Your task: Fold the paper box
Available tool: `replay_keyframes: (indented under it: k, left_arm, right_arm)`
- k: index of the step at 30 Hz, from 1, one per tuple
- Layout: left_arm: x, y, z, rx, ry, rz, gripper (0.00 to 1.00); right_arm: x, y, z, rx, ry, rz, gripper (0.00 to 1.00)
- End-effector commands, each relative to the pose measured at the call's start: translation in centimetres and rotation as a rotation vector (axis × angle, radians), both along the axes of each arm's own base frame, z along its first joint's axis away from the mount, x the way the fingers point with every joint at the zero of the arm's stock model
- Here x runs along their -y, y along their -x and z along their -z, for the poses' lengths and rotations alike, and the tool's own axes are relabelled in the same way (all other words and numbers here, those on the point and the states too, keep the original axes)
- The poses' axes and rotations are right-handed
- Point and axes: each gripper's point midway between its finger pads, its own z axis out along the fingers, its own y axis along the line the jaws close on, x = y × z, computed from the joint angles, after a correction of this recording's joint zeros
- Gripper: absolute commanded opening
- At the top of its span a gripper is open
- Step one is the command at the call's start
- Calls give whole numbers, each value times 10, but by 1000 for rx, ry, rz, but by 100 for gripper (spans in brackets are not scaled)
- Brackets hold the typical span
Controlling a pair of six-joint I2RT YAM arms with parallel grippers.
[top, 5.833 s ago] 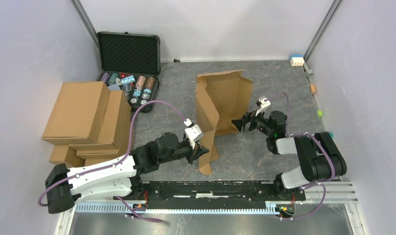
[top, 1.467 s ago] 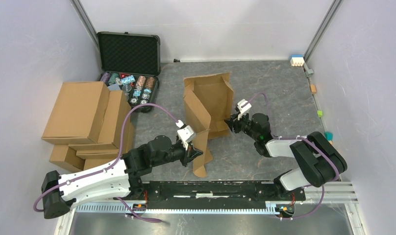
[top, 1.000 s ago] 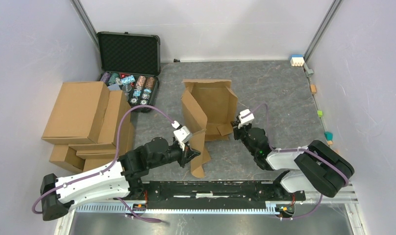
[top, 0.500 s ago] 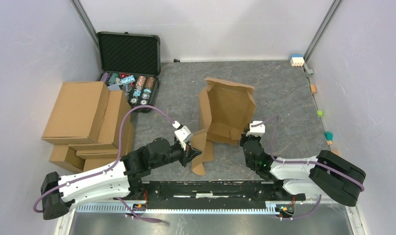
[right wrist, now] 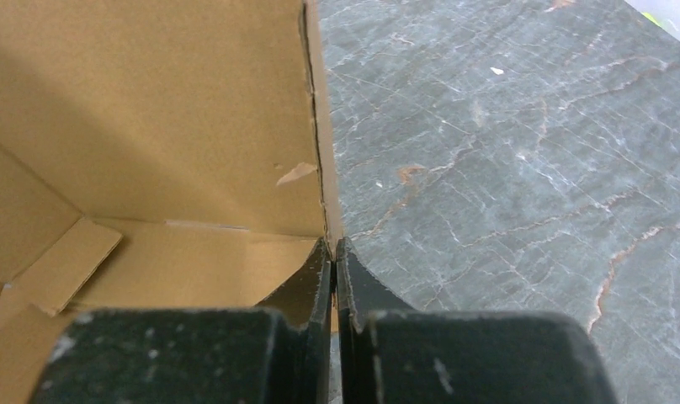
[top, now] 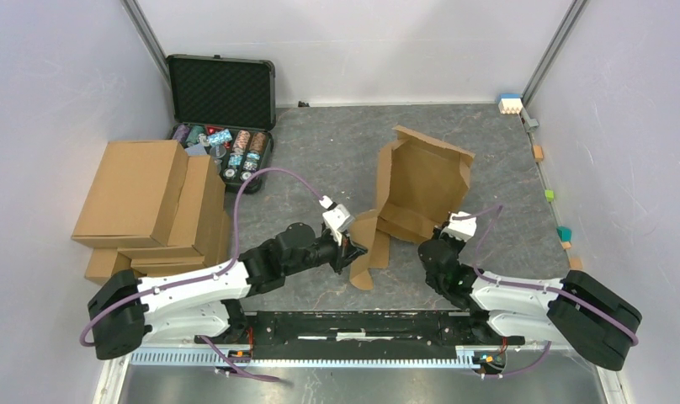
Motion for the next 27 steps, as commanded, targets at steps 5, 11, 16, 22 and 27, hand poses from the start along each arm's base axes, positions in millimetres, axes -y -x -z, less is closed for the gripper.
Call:
replay_keyframes:
  k: [5, 11, 16, 22, 27]
  left_arm:
    - [16, 9, 6, -29, -4, 93, 2]
    - [16, 10, 14, -28, -35, 108, 2]
    - [17, 10, 15, -30, -50, 118, 2]
    - [17, 11, 16, -28, -58, 125, 2]
    - [15, 11, 16, -17, -71, 127, 2]
  right_arm:
    - [-31, -4, 1, -17, -39, -197, 13]
    - [-25, -1, 1, -38, -31, -240, 30]
    - [-19, -1, 4, -59, -10, -297, 57]
    - [-16, -13, -8, -37, -8, -390, 90]
    - [-22, -17, -18, -8, -20, -483, 97]
